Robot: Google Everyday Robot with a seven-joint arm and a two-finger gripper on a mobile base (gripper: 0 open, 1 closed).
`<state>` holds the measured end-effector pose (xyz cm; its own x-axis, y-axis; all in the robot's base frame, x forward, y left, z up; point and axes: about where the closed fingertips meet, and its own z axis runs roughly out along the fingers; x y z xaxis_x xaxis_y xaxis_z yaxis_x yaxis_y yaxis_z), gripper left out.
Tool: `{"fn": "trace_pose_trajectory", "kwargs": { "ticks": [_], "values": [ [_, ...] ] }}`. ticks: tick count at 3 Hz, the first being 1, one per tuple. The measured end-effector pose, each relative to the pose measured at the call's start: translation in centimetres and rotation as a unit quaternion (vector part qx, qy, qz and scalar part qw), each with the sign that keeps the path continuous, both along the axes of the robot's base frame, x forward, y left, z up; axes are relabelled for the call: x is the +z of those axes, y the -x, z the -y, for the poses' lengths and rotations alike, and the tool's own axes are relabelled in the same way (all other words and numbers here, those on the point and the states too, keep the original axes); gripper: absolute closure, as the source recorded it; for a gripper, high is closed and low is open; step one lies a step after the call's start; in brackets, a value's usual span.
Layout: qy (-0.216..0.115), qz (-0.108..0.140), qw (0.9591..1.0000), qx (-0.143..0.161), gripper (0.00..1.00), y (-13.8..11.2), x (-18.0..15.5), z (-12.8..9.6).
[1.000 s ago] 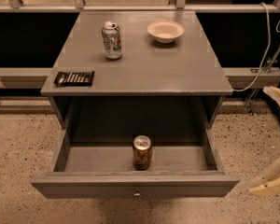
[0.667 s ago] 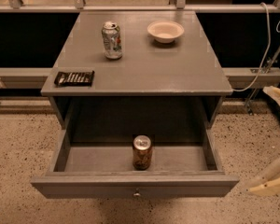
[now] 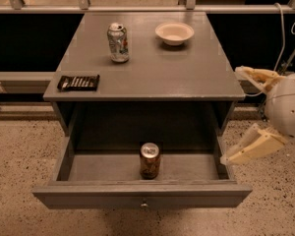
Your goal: Pick orange can from top drawer and place on counter
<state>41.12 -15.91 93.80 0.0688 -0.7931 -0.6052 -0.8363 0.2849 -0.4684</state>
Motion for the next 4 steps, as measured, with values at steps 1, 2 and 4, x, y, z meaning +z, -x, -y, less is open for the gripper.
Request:
{"fn": "trace_pose_trajectory", "kwargs": {
  "ticks": [1,2,4],
  "values": [
    [0.000,0.000,1.0000,0.000,0.00,0.0,0.0,0.0],
    [-0.032,-0.007,0.9993,0.019,0.00,-0.3,-0.2,-0.9],
    [-0.141,-0.052,0.9859,0.073,0.00,-0.7,-4.3,-5.5]
  ]
}}
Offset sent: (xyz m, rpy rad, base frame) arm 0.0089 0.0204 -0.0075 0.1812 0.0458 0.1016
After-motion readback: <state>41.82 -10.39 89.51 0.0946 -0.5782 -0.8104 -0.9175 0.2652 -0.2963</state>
